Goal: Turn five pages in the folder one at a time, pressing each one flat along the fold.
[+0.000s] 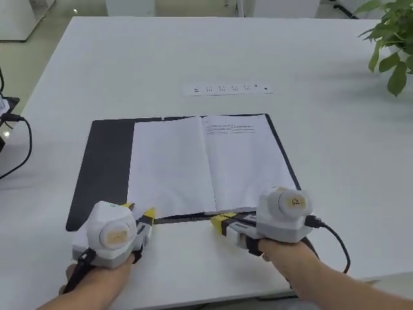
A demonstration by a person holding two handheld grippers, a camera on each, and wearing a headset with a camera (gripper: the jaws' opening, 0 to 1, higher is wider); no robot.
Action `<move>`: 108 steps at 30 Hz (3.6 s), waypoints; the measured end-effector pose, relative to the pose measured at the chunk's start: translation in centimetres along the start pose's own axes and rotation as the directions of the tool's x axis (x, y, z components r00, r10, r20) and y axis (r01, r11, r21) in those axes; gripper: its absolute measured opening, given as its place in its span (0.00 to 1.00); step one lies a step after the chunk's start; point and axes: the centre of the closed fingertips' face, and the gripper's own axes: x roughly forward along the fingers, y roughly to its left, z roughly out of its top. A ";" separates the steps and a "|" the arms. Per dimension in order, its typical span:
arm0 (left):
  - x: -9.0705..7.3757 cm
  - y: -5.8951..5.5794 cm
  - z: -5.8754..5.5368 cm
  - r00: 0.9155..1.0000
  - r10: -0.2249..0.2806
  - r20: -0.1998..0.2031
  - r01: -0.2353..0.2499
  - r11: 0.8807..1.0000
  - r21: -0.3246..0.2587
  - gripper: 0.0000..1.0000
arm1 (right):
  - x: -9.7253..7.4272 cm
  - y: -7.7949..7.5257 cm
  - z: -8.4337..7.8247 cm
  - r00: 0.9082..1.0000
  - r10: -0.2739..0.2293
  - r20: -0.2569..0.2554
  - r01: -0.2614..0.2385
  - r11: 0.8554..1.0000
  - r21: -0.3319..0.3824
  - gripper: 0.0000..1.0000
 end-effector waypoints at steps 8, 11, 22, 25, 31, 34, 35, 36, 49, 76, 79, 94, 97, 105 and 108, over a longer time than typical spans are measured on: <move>0.1 -0.1 0.2 0.999 -0.018 -0.050 0.016 0.999 -0.044 0.25 | -3.7 1.9 2.5 0.997 0.018 0.080 -0.026 0.995 0.097 0.00; 0.0 -1.1 0.2 0.989 -0.066 -0.133 0.056 0.995 -0.079 0.33 | -5.9 2.0 3.5 0.993 -0.001 0.115 -0.015 0.990 0.142 0.00; -2.8 -2.6 4.5 0.993 -0.084 -0.084 0.073 0.989 -0.129 0.44 | -11.2 -0.5 6.7 0.972 -0.114 0.207 0.103 0.993 0.062 0.00; -3.9 -3.2 5.4 0.994 -0.089 -0.062 0.080 0.988 -0.133 0.44 | -11.9 -1.0 7.3 0.966 -0.126 0.224 0.118 0.992 0.047 0.00; -6.1 -4.0 7.1 0.995 -0.093 -0.043 0.086 0.984 -0.153 0.44 | -12.5 -1.6 7.9 0.966 -0.128 0.226 0.133 0.991 -0.010 0.00; -7.3 -4.2 7.7 0.995 -0.093 -0.038 0.086 0.983 -0.165 0.45 | -12.6 -2.0 7.9 0.967 -0.134 0.217 0.141 0.990 -0.017 0.07; -7.7 -4.3 7.9 0.995 -0.093 -0.034 0.086 0.982 -0.166 0.45 | -12.6 -2.1 7.9 0.968 -0.137 0.212 0.144 0.989 -0.021 0.12; -8.1 -4.4 8.1 0.995 -0.092 -0.033 0.085 0.983 -0.165 0.46 | -12.6 -2.3 7.9 0.968 -0.141 0.207 0.148 0.989 -0.023 0.15; -12.0 -4.0 8.9 0.997 -0.076 -0.014 0.073 0.985 -0.157 0.62 | -13.1 -4.4 7.3 0.964 -0.196 0.180 0.209 0.976 -0.057 0.50; -15.1 -3.4 8.9 0.998 -0.061 -0.028 0.059 0.996 -0.060 0.99 | -15.8 -6.6 5.6 0.947 -0.262 0.184 0.281 0.956 -0.084 1.00; -15.1 -3.2 8.9 0.998 -0.058 -0.031 0.056 0.997 -0.058 0.99 | -15.9 -6.6 5.8 0.946 -0.264 0.189 0.283 0.956 -0.082 1.00; -11.6 -5.0 9.0 0.991 -0.114 -0.072 0.116 0.993 0.025 0.99 | -16.0 -5.9 5.8 0.940 -0.268 0.210 0.289 0.954 -0.076 1.00; -10.6 -6.1 9.1 0.986 -0.145 -0.077 0.150 0.987 0.058 0.99 | -16.1 -5.4 5.7 0.939 -0.269 0.213 0.293 0.952 -0.092 1.00; -7.8 -9.0 9.7 0.972 -0.213 -0.103 0.226 0.964 0.139 0.93 | -16.0 -4.7 5.5 0.941 -0.268 0.209 0.300 0.943 -0.143 1.00; -6.7 -9.8 10.0 0.966 -0.234 -0.108 0.249 0.956 0.155 0.93 | -16.2 -4.5 5.6 0.939 -0.268 0.216 0.305 0.939 -0.158 1.00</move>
